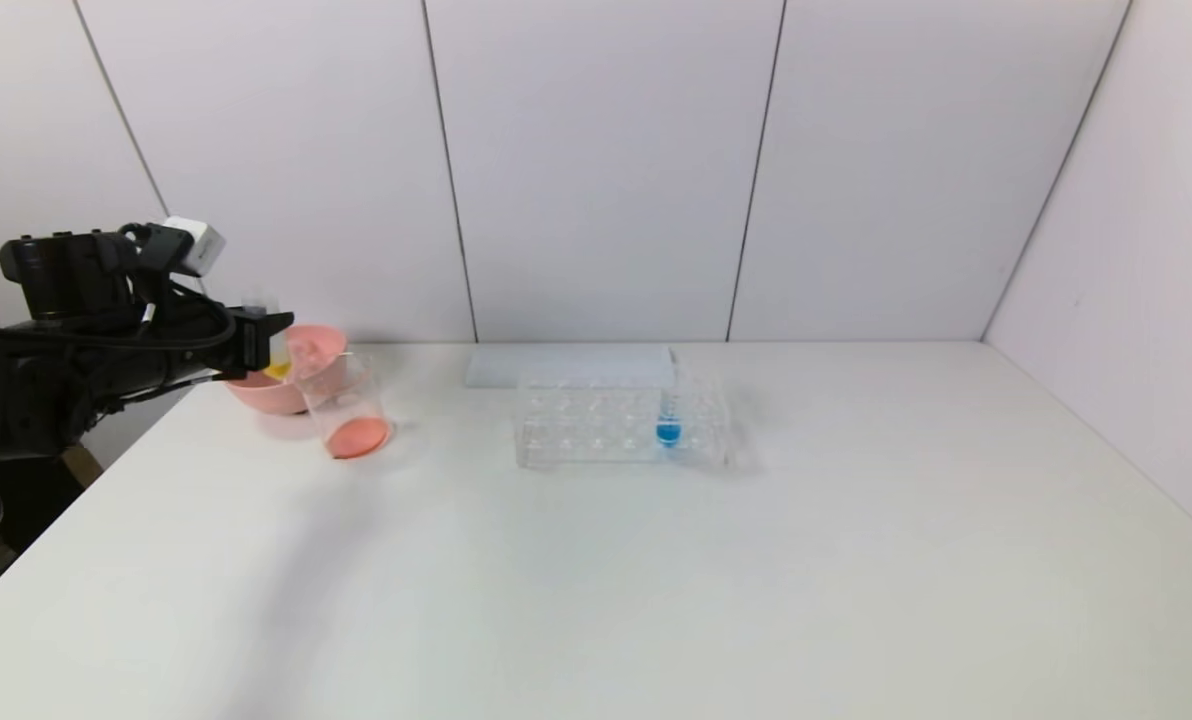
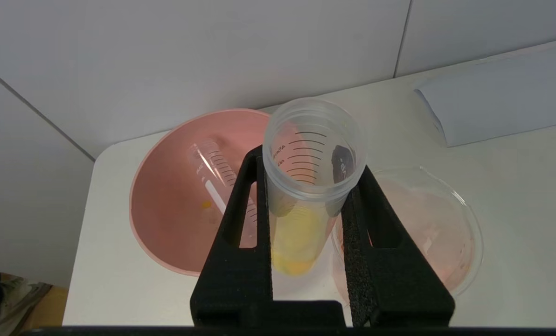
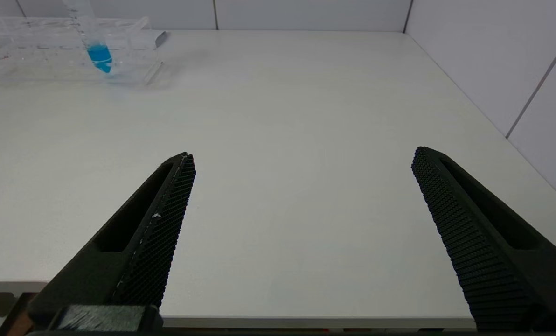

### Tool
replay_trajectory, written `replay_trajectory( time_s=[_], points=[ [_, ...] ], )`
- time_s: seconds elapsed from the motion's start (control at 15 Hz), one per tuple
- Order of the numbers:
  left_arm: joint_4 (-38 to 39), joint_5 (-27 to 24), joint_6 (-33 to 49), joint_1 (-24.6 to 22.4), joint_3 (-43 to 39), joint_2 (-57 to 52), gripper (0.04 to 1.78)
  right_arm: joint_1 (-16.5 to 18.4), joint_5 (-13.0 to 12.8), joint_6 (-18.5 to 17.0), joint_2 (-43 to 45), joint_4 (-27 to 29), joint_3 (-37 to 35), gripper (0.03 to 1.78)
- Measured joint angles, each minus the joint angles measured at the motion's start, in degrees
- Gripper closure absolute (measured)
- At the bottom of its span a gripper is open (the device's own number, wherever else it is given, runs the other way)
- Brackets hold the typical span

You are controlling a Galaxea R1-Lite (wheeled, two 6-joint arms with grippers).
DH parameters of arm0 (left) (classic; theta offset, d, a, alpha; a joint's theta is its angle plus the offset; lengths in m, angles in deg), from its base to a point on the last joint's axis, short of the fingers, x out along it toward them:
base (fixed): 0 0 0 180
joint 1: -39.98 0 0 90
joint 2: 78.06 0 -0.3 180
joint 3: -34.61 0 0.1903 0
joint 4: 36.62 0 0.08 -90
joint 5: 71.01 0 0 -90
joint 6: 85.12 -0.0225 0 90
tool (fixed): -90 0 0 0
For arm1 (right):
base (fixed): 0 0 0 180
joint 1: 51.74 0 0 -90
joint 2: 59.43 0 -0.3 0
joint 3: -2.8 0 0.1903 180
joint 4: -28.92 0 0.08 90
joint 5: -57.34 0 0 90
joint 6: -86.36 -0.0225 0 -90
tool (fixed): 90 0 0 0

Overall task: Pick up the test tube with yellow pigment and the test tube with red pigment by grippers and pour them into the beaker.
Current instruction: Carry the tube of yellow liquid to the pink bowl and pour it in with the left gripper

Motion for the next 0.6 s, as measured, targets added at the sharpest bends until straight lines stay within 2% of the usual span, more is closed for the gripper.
replay_trajectory(
  time_s=[0.2, 0.6],
  points=[
    [-0.39, -2.71, -2.05, -1.29, 0.12, -0.20, 1.38, 0.00, 0.00, -0.01, 0.00, 0.00, -0.02, 0.11],
    [-0.69, -2.90, -3.04, -1.88, 0.26, -0.74, 1.38, -0.02, 0.00, -0.04, 0.00, 0.00, -0.05, 0.11]
  ],
)
